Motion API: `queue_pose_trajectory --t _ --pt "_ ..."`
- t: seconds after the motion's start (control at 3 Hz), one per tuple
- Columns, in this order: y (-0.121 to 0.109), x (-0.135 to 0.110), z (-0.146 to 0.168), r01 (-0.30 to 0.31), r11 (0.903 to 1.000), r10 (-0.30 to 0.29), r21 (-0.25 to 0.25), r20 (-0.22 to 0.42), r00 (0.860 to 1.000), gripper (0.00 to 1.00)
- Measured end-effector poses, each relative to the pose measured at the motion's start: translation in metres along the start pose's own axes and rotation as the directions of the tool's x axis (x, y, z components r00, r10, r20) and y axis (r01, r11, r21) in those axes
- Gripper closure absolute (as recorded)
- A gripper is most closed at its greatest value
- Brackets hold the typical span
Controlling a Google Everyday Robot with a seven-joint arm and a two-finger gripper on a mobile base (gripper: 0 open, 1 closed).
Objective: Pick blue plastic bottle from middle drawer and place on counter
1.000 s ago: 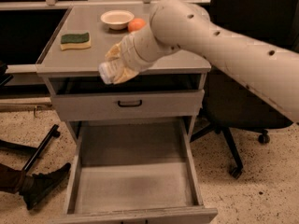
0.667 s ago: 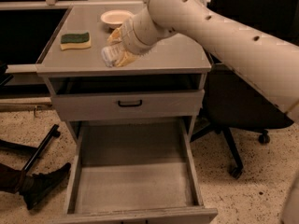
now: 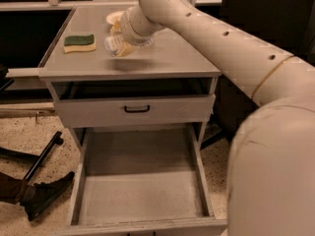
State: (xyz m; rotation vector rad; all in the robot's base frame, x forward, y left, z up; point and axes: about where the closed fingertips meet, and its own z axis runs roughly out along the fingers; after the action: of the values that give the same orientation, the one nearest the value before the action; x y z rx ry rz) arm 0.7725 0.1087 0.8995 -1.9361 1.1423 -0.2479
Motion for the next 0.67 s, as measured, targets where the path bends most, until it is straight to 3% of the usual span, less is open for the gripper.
queue_pose_trajectory --t 0.33,0.67 --pt "-0.0013 0.0164 0.0331 -0.097 0.9944 0.098 -0.04 0.007 0.995 1.0" --pt "-0.0055 0.0182 0.0329 -0.1 0.9944 0.101 -0.034 0.008 0.995 0.81"
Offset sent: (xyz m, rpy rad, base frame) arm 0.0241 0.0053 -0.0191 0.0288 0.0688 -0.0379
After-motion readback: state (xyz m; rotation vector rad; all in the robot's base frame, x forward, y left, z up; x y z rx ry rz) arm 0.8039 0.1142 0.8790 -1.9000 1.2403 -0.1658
